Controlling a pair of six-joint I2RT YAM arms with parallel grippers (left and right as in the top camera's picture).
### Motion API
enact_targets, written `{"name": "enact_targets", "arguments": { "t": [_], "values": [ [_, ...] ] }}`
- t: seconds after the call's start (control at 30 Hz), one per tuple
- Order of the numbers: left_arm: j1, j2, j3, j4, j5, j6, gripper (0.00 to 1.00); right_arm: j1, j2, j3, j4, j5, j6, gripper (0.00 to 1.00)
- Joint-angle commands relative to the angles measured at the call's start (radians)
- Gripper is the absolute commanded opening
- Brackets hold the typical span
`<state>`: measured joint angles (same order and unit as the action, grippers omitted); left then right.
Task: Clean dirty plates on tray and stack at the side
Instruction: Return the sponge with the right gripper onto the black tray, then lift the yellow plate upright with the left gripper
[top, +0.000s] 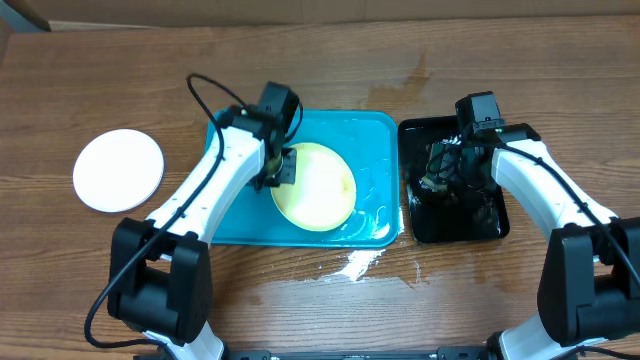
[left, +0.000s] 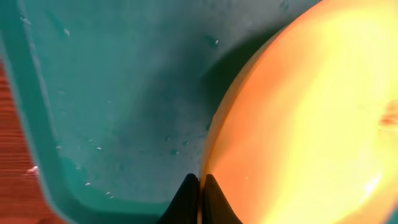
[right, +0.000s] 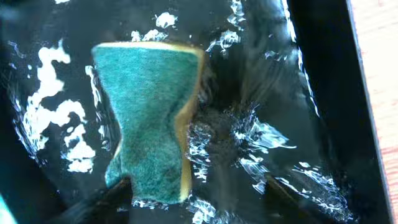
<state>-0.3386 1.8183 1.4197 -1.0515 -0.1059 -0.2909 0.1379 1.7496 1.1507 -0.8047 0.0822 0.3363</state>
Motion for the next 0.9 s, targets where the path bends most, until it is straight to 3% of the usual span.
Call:
{"name": "enact_targets", "arguments": {
  "t": [0.0, 0.07, 0.57, 0.87],
  "values": [
    [-0.001, 0.008, 0.107, -0.047, -0.011, 0.045, 0.04, -0.002, -0.002, -0.002, 0.003, -0.002, 0.005, 0.91],
    [-0.001, 0.008, 0.148, -0.073, -0.024, 0.045, 0.04, -0.002, -0.002, -0.002, 0.0, -0.002, 0.005, 1.0],
    [-0.002, 0.008, 0.354, -0.105, -0.064, 0.045, 0.04, -0.002, -0.002, -0.002, 0.019, -0.009, 0.005, 1.0],
    [-0.048, 0.008, 0.443, -0.165, -0.196, 0.052, 0.04, -0.002, -0.002, -0.002, 0.046, -0.01, 0.009, 1.0]
  ]
}}
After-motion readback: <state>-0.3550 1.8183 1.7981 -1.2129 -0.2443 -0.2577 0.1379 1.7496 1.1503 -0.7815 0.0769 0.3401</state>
